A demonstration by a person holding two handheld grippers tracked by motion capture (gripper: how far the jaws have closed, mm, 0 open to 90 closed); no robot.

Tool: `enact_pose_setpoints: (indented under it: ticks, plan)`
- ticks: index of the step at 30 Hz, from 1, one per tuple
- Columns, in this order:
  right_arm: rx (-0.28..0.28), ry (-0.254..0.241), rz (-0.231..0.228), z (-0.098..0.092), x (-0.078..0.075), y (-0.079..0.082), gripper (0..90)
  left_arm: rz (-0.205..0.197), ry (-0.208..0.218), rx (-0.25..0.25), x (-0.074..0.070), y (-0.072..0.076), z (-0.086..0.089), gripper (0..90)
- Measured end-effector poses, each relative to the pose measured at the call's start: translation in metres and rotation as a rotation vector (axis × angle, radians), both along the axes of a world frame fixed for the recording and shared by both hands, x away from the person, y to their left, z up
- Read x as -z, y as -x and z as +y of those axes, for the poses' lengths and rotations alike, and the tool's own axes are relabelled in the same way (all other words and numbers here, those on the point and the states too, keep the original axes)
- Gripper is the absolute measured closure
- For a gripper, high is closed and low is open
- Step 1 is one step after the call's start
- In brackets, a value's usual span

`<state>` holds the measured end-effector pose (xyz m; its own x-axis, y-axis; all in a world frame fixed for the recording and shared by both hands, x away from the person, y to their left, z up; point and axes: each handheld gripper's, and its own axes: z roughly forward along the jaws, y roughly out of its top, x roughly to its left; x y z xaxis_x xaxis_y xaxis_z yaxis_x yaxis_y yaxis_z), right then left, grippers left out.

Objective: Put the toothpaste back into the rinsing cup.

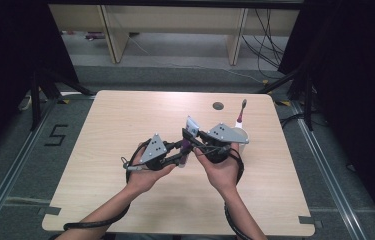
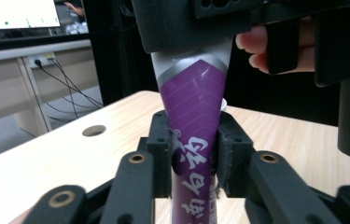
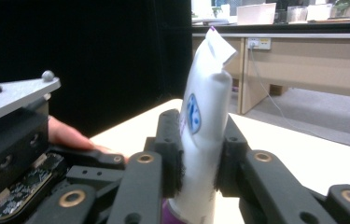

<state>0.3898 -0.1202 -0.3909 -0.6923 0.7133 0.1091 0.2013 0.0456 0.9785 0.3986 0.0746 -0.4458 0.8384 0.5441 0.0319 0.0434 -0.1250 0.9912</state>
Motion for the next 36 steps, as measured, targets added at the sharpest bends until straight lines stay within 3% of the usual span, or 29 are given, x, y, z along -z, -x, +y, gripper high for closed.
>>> enact_pose_setpoints:
  ticks: [3,4,6,13,22,24,28,32,33,34,35,36]
  plan:
    - [0.009,0.027,-0.002,-0.001,-0.001,0.001,77.7,0.013,-0.051,0.009,-0.001,0.001,0.000,60.7]
    - [0.025,0.039,-0.005,-0.005,-0.002,-0.001,78.0,0.022,-0.073,0.002,-0.001,0.003,0.002,53.3]
    - [0.039,0.025,-0.001,-0.009,-0.003,-0.001,78.0,0.028,-0.097,-0.007,0.000,0.004,0.007,49.3]
    - [0.072,0.013,-0.015,-0.022,-0.012,-0.002,78.1,0.027,-0.140,-0.047,0.001,0.007,0.025,44.3]
    - [0.101,0.021,-0.031,-0.035,-0.019,-0.002,78.1,0.028,-0.152,-0.087,0.004,0.006,0.043,43.1]
    - [0.103,0.002,-0.027,-0.037,-0.020,-0.003,78.1,0.030,-0.157,-0.098,0.006,0.006,0.048,42.9]
    - [0.109,0.005,-0.037,-0.040,-0.022,-0.003,78.1,0.038,-0.150,-0.118,0.010,0.006,0.057,42.8]
    - [0.120,0.003,-0.018,-0.043,-0.024,-0.002,78.1,0.039,-0.140,-0.132,0.011,0.006,0.063,42.6]
    - [0.132,0.021,-0.042,-0.046,-0.025,-0.004,78.1,0.036,-0.142,-0.135,0.012,0.006,0.064,42.6]
    - [0.127,0.001,-0.023,-0.046,-0.026,-0.002,78.1,0.028,-0.138,-0.140,0.012,0.006,0.065,42.6]
    - [0.131,0.012,-0.041,-0.048,-0.026,-0.003,78.1,0.023,-0.134,-0.141,0.012,0.006,0.067,42.7]
    - [0.135,0.005,-0.027,-0.050,-0.028,-0.002,78.1,0.023,-0.130,-0.149,0.012,0.006,0.068,42.8]
